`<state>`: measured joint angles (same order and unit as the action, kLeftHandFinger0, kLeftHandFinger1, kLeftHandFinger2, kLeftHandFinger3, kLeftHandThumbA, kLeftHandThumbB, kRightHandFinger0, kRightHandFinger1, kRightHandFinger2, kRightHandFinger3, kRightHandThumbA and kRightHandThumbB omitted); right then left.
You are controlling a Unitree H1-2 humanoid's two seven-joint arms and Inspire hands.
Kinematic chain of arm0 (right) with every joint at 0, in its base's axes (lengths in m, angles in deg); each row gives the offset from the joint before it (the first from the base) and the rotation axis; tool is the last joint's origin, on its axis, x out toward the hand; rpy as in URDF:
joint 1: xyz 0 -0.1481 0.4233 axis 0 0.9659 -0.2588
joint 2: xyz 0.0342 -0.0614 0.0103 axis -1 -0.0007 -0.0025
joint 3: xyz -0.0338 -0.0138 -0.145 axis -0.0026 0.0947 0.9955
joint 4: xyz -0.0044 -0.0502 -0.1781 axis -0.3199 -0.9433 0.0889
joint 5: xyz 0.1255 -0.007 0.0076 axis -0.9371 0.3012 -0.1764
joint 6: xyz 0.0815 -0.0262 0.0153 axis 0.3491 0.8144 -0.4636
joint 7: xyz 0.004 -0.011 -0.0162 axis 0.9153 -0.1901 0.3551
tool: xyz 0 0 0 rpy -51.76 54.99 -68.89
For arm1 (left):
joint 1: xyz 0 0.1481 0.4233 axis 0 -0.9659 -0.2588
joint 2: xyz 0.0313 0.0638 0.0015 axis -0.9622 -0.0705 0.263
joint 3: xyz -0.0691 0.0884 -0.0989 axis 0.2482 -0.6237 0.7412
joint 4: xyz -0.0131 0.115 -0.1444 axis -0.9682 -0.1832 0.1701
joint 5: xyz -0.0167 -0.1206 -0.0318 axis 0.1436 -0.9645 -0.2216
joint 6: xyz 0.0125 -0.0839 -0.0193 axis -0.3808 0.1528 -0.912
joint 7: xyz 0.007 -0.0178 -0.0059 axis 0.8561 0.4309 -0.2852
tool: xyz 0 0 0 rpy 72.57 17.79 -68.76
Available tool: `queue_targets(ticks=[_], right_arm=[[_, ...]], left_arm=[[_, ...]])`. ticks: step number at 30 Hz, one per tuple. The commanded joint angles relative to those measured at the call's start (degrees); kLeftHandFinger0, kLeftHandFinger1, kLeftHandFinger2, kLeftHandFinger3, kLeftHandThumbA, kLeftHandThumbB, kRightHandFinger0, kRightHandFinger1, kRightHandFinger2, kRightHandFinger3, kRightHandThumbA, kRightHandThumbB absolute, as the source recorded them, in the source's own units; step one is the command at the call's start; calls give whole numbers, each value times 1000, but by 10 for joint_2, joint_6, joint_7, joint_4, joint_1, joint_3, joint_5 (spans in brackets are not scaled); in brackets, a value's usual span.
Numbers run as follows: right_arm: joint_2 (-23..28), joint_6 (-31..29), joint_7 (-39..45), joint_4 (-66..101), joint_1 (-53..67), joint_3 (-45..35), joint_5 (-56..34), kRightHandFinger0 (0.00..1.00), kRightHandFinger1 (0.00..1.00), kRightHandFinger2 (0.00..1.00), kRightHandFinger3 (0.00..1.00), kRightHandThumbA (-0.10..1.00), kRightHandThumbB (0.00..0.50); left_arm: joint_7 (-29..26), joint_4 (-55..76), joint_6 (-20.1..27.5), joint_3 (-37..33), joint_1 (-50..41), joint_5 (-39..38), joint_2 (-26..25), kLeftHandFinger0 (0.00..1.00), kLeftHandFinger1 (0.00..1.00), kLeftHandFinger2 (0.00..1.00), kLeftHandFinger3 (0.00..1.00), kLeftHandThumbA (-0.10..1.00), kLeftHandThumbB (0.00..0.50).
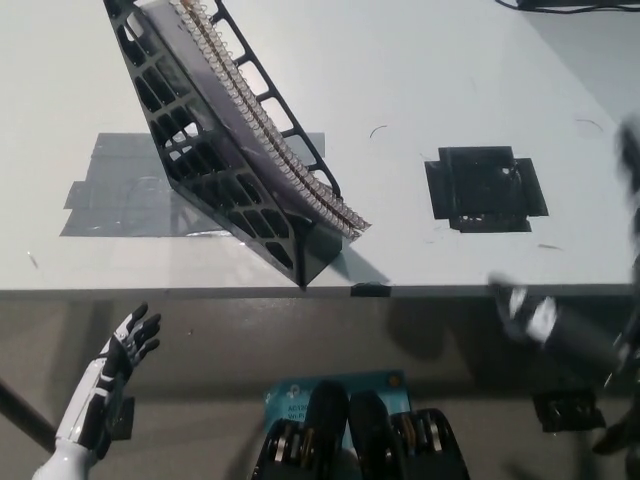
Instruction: A person hands a notebook to the robot and the robot grabs it with its right hand and places it in the magazine stand kept in the centre of the desk infront of it.
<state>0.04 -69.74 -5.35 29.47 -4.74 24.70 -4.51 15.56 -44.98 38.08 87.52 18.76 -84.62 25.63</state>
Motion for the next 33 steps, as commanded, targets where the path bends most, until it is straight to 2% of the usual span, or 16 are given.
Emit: queue_targets(ticks=[1,7,10,14,21,33], right_arm=[[9,-130,4,-104,96,4,-65,1000,1000,1000,1000,1000,340],[5,-182,15,-245,134,7,-93,1000,1000,1000,1000,1000,303],[4,-184,27,-285,137,5,-111,1000,1000,1000,1000,1000,320],[1,-198,43,-315,138,4,-139,1000,1000,1000,1000,1000,271],[-2,-188,58,-331,154,6,-155,1000,1000,1000,1000,1000,311],[0,-182,74,-346,148,9,-163,1000,1000,1000,1000,997,294]], left_arm=[[-7,-3,21,1,-16,5,-3,1000,1000,1000,1000,1000,500],[-3,-13,21,-1,-33,5,3,1000,1000,1000,1000,1000,500],[-3,-13,21,-1,-38,9,7,1000,1000,1000,1000,1000,500],[0,-11,21,-2,-44,10,8,1000,1000,1000,1000,1000,500],[8,-8,21,-6,-65,6,13,1000,1000,1000,1000,1000,500],[2,-11,21,-6,-66,13,11,1000,1000,1000,1000,1000,500]])
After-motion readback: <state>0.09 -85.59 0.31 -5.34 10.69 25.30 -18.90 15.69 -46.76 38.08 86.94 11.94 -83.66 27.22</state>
